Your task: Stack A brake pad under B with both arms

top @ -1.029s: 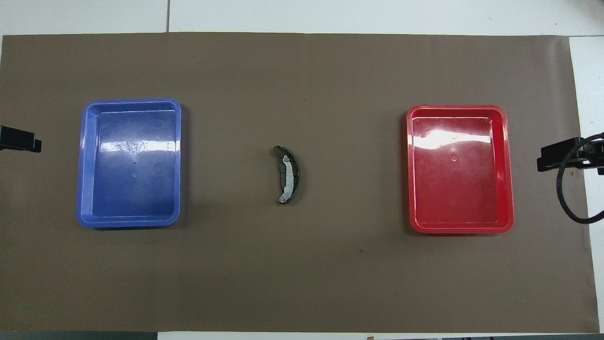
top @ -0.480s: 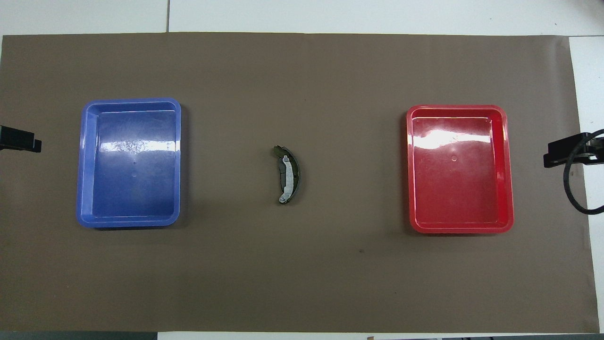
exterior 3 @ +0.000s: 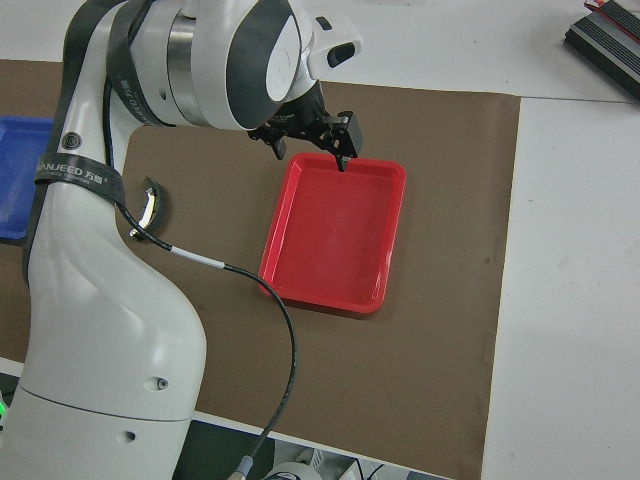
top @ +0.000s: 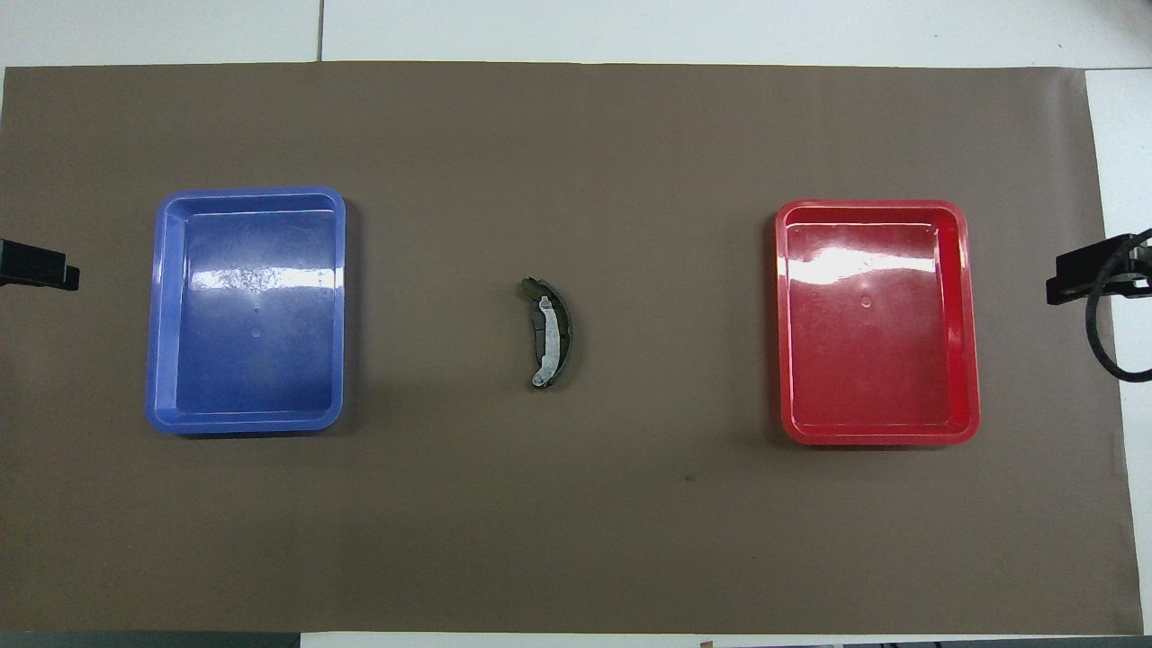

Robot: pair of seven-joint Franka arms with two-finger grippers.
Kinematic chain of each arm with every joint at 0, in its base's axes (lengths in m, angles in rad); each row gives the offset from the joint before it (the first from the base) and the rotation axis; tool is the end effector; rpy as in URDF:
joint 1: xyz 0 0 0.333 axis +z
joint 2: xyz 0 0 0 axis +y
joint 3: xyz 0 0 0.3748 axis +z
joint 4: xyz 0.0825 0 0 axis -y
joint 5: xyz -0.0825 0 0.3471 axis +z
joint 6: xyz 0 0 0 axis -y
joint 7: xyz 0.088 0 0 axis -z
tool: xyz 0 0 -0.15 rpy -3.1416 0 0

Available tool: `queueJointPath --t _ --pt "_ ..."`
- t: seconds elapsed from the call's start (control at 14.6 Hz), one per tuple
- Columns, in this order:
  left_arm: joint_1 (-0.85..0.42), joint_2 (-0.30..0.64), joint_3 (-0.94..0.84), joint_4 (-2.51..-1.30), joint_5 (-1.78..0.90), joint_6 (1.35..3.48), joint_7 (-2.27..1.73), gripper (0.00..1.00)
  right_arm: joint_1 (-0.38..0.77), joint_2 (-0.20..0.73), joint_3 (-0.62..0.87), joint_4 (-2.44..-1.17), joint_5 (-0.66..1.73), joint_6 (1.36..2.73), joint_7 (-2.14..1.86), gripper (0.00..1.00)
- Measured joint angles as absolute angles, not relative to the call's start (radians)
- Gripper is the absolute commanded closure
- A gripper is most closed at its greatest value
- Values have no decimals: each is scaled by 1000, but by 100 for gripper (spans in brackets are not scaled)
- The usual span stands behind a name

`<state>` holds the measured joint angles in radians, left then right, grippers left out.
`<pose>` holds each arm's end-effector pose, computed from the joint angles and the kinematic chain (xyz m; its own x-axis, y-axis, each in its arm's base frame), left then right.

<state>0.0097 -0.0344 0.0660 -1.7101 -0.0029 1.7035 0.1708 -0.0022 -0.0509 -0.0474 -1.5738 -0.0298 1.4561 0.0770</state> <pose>0.5141 0.0392 0.6086 0.9951 -0.0946 0.0282 -0.0946 -0.9955 0.0004 0.4830 -0.0295 0.6550 0.9895 -0.1293 -0.0645 -0.1274 -0.9913 0.0324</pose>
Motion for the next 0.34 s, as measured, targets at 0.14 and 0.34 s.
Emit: queueJointPath --t 0.14,0.34 --pt "10 -34 66 -1710 -3 1704 171 0 -1 -51 -45 -1574 -30 1456 77 0" --pt "10 -34 66 -1710 -3 1704 171 0 2 -51 -44 -1573 -30 1464 77 0"
